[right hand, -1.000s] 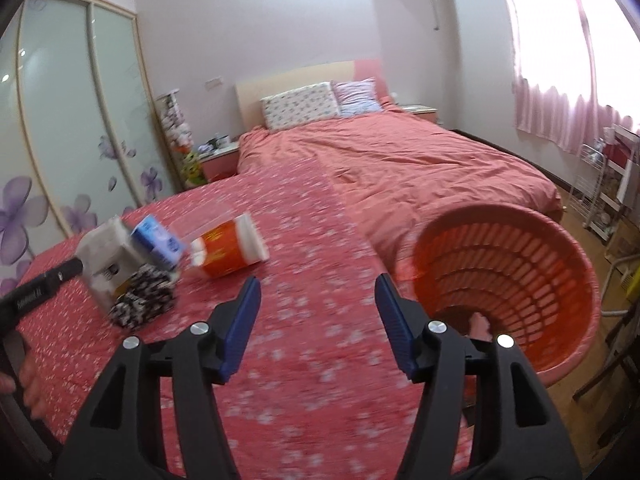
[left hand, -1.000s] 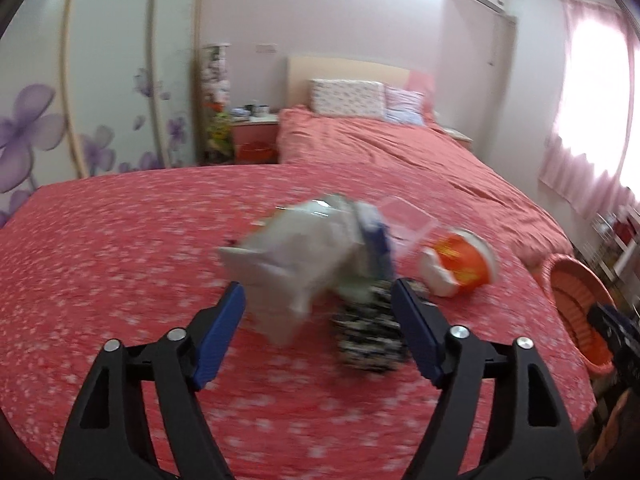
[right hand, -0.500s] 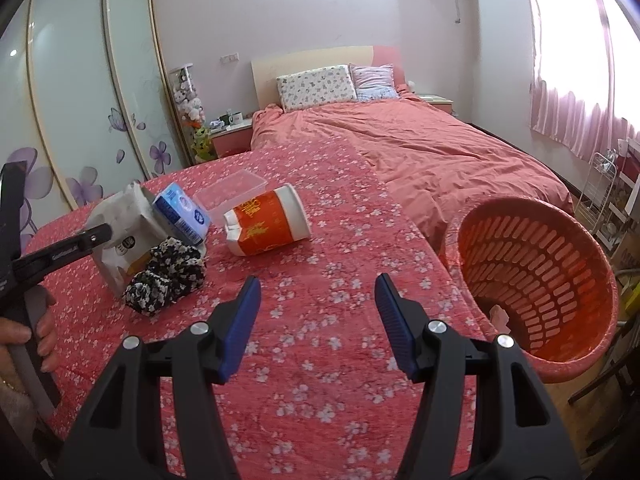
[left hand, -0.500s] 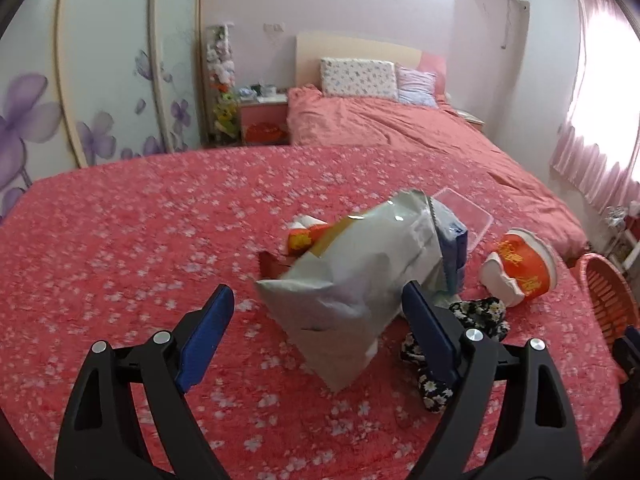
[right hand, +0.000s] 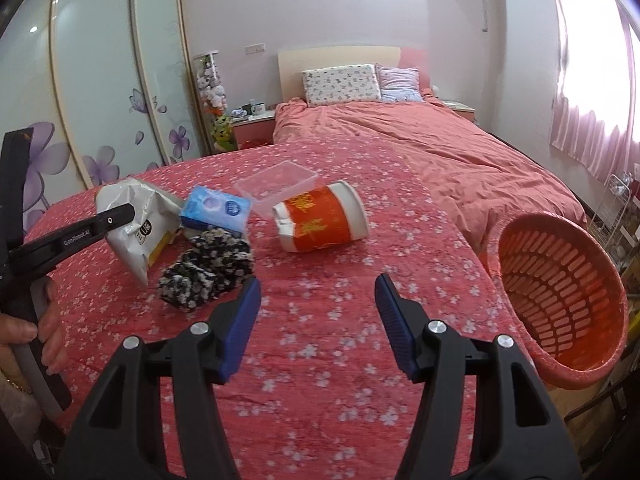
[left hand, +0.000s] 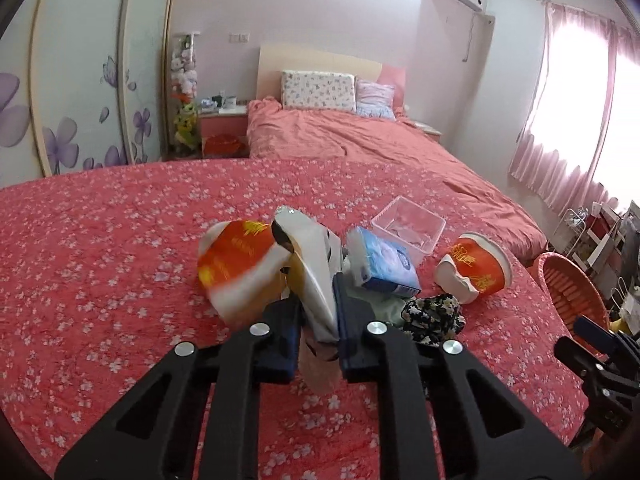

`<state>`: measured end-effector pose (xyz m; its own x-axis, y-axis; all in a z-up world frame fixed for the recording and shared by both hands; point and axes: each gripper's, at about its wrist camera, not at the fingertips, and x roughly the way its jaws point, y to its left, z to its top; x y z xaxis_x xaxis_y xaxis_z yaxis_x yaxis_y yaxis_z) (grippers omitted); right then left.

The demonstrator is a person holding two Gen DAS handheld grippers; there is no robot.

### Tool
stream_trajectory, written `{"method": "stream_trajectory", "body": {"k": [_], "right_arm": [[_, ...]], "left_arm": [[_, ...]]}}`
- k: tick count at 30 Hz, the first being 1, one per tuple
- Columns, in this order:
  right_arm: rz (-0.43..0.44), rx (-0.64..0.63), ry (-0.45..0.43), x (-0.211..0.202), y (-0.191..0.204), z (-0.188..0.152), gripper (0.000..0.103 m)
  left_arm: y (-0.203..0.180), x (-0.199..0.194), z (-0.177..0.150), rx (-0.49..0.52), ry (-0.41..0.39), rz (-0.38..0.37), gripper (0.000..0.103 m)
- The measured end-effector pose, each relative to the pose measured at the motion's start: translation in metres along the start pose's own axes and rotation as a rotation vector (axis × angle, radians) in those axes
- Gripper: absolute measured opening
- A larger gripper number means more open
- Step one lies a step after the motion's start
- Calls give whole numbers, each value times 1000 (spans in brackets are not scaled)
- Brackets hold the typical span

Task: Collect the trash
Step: 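Grasp the white plastic bag with the left gripper while the right gripper grasps the floral scrunchie, then carry the bag and scrunchie toward the orange basket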

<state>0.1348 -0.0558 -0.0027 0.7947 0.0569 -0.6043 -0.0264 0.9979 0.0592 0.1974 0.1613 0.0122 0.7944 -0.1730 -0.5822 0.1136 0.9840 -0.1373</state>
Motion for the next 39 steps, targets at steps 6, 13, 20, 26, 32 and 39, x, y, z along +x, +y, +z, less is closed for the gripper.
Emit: {"method": "stream_trajectory", "body": {"k": [6, 13, 20, 26, 32, 39], "right_arm": [[40, -45, 4, 5, 34, 7, 58], [99, -66, 48, 30, 76, 14, 47], [76, -93, 122, 64, 109, 13, 47], [66, -97, 214, 80, 101, 2, 7], [82, -71, 170, 64, 82, -3, 3], [71, -32, 94, 32, 57, 4, 3]], "left_arm": [[11, -29, 2, 1, -45, 32, 12], [39, -55, 6, -33, -96, 93, 12], [64, -58, 1, -81, -91, 131, 12], [69, -56, -3, -92, -84, 133, 12], [62, -55, -1, -86, -83, 122, 12], [47, -56, 0, -68, -85, 95, 12]]}}
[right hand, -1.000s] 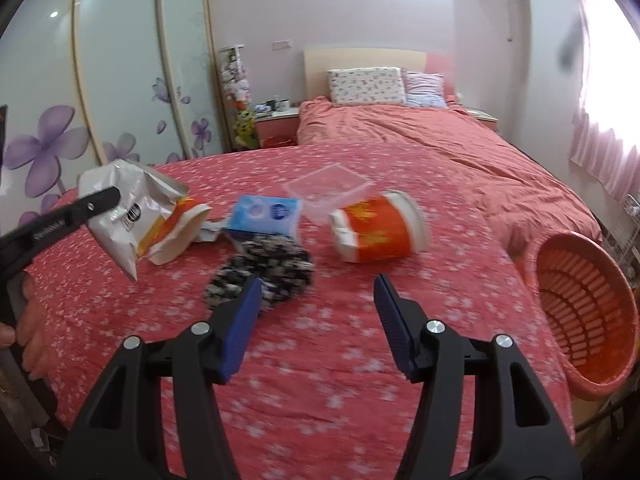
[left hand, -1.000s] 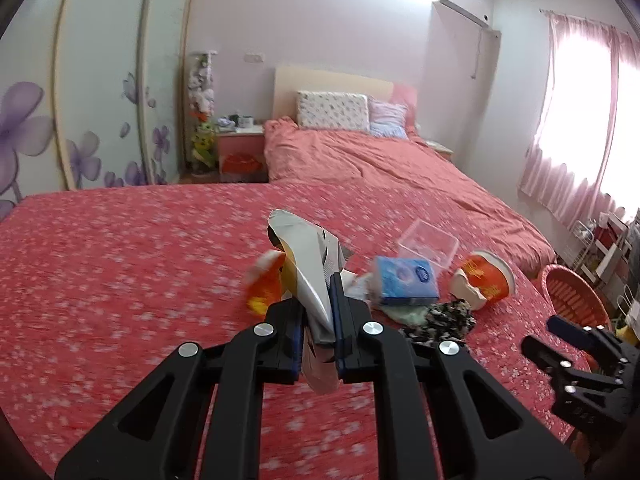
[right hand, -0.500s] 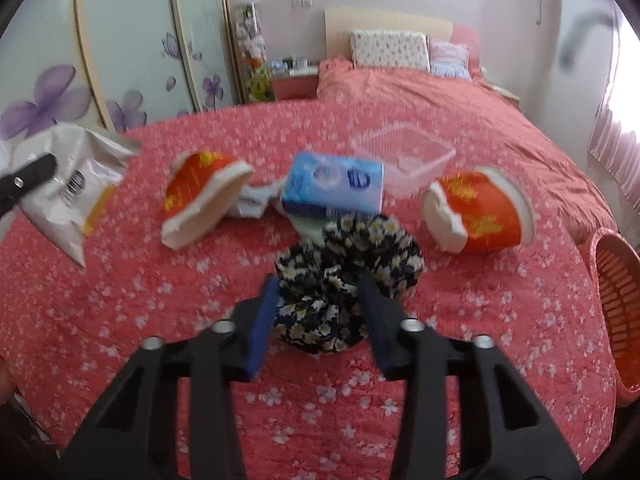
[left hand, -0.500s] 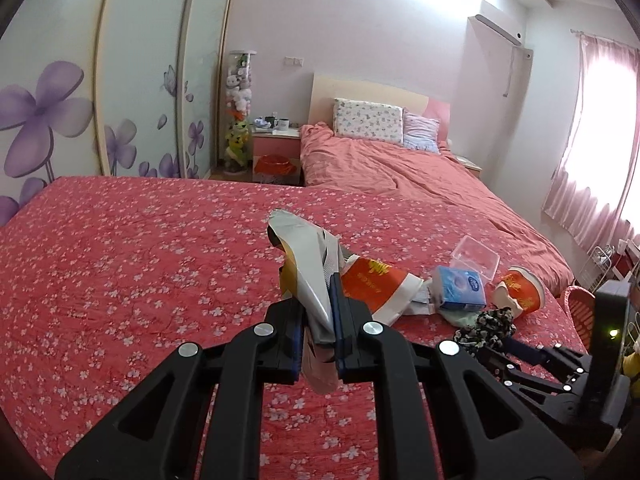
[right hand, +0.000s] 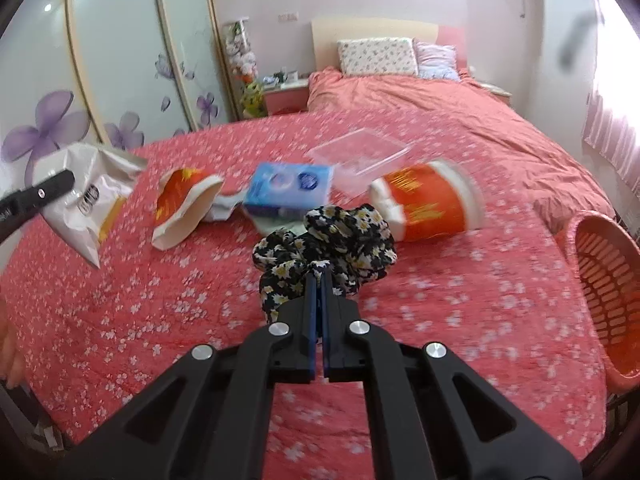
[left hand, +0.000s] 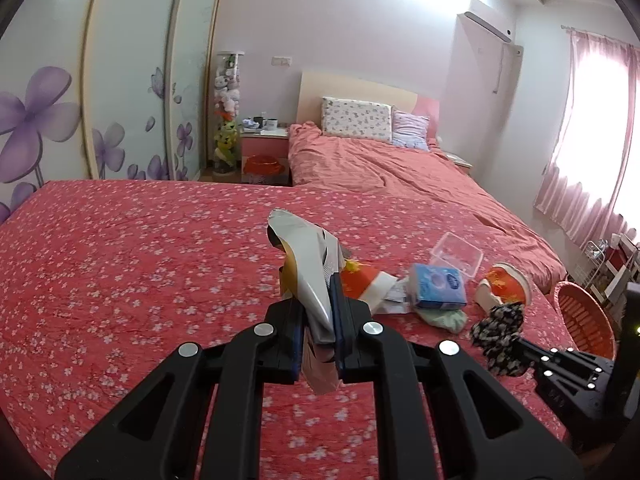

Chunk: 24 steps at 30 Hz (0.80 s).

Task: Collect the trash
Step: 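Carry the bag and scrunchie toward the orange basket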

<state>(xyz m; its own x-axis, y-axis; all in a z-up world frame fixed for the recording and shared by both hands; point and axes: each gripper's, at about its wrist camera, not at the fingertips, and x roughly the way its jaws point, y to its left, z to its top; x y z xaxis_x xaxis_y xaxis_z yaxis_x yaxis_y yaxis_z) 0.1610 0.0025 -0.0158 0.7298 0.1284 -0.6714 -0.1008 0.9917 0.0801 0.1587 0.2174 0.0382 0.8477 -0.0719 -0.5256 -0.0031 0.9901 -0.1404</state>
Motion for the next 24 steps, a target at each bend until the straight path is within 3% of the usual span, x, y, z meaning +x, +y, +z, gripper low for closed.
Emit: {"method": "stream_trajectory", "body": {"k": [24], "right_arm": [[-149, 141, -175, -81, -103, 0, 3]], "left_arm": [[-103, -10, -4, 94, -1, -194, 12]]}}
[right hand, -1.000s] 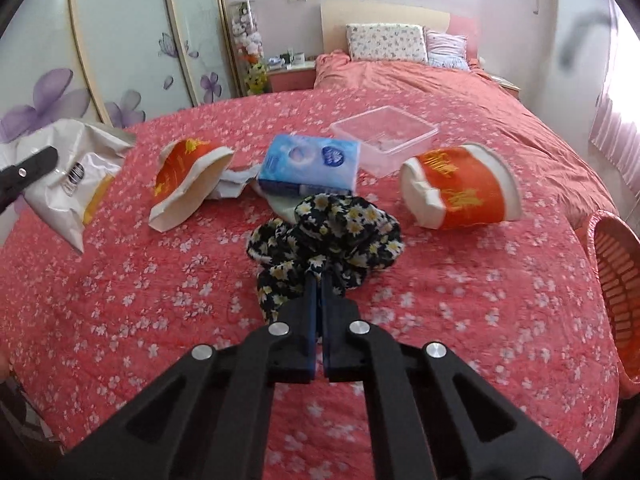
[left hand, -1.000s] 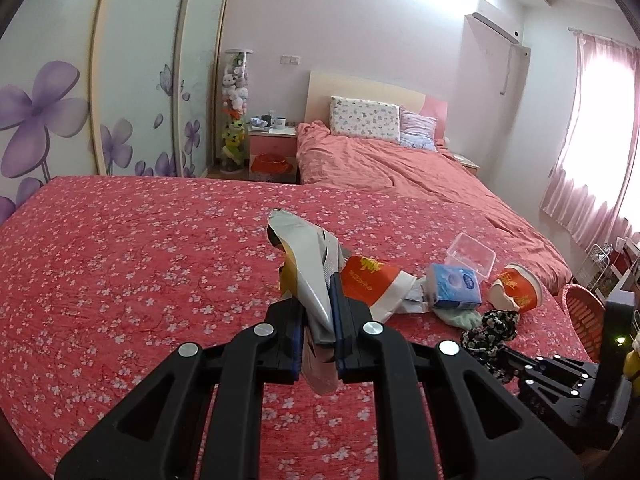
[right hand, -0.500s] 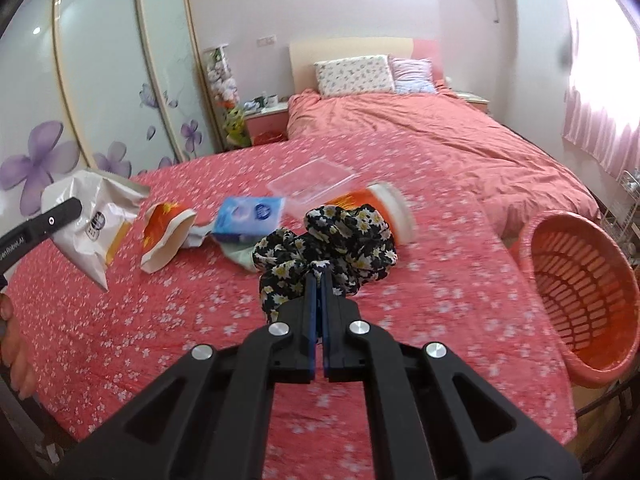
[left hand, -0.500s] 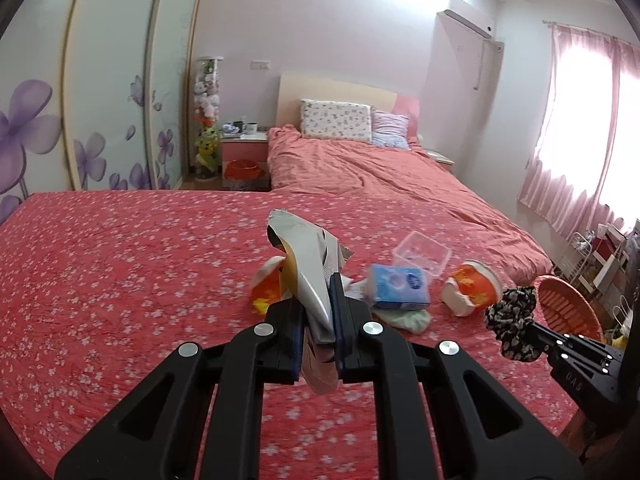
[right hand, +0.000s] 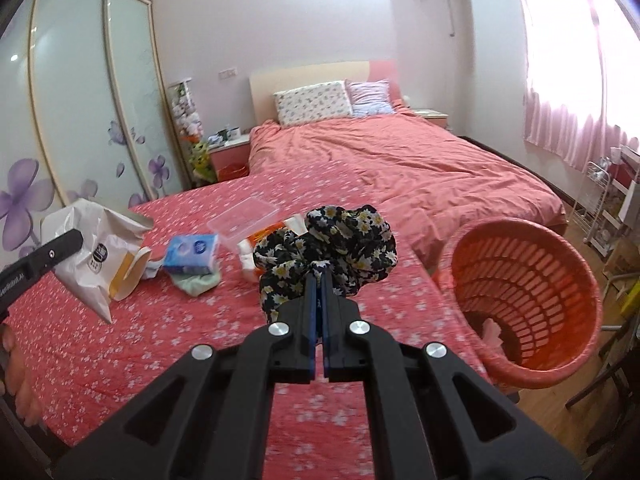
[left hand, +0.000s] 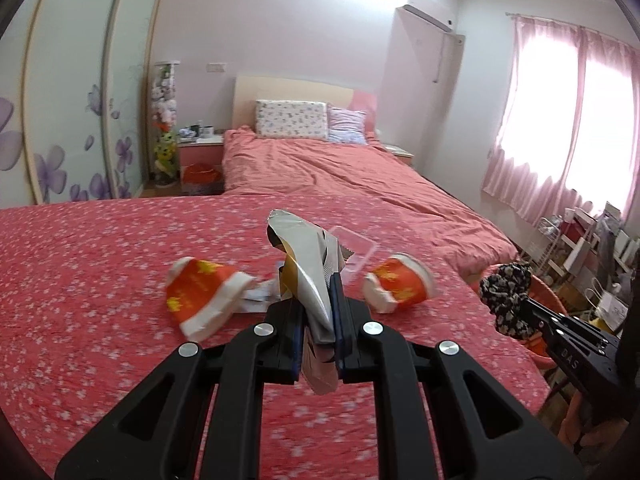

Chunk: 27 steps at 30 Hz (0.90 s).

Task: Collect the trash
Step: 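Carry the bag and scrunchie toward the orange basket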

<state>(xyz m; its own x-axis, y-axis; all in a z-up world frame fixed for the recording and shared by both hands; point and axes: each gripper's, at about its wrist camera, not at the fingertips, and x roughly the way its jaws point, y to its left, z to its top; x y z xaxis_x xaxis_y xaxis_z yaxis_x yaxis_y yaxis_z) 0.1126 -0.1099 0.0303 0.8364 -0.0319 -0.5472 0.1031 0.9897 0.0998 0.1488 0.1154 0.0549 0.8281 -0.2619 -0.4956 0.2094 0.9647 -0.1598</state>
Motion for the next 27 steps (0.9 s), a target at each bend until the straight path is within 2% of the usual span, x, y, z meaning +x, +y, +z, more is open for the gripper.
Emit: {"method": "stream_trajectory", "body": {"k": [27], "right_arm": [[-149, 113, -87, -31, -91, -5, 3]], "left_arm": [[-106, 34, -9, 64, 39, -215, 12]]}}
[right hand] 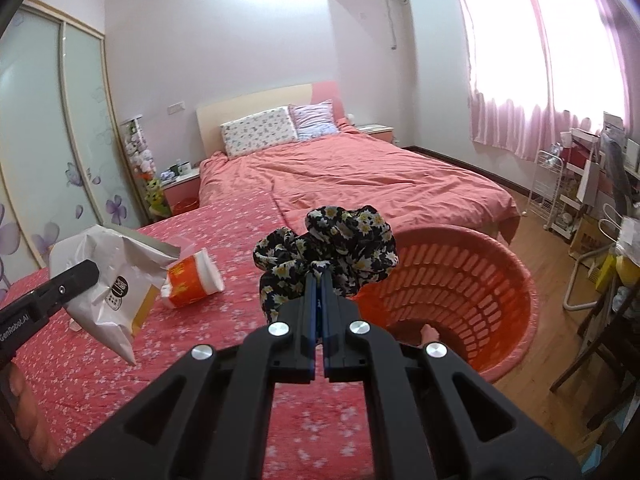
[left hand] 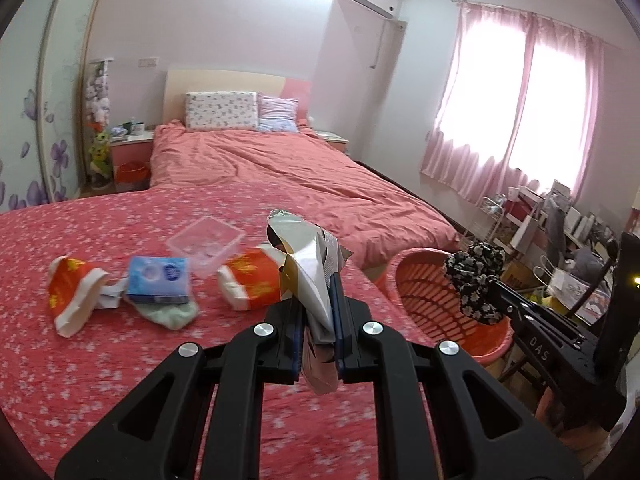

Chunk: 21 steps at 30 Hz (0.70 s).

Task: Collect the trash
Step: 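Carry the bag and scrunchie toward the orange basket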

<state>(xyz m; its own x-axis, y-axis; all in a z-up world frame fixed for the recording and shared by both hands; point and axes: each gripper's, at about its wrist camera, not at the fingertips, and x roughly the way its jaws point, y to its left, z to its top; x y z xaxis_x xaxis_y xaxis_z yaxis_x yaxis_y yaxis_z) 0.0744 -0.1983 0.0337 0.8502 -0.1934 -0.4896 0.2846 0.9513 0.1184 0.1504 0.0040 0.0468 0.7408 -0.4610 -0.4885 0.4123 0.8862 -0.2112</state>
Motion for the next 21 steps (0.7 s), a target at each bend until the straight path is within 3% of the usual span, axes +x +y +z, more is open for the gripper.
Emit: {"method": "stream_trajectory", "body": {"k": [21], "right_arm": [[-107, 133, 9, 23, -100, -1, 3]], "left_arm": [[-86, 61, -4, 46, 59, -162, 12]]}}
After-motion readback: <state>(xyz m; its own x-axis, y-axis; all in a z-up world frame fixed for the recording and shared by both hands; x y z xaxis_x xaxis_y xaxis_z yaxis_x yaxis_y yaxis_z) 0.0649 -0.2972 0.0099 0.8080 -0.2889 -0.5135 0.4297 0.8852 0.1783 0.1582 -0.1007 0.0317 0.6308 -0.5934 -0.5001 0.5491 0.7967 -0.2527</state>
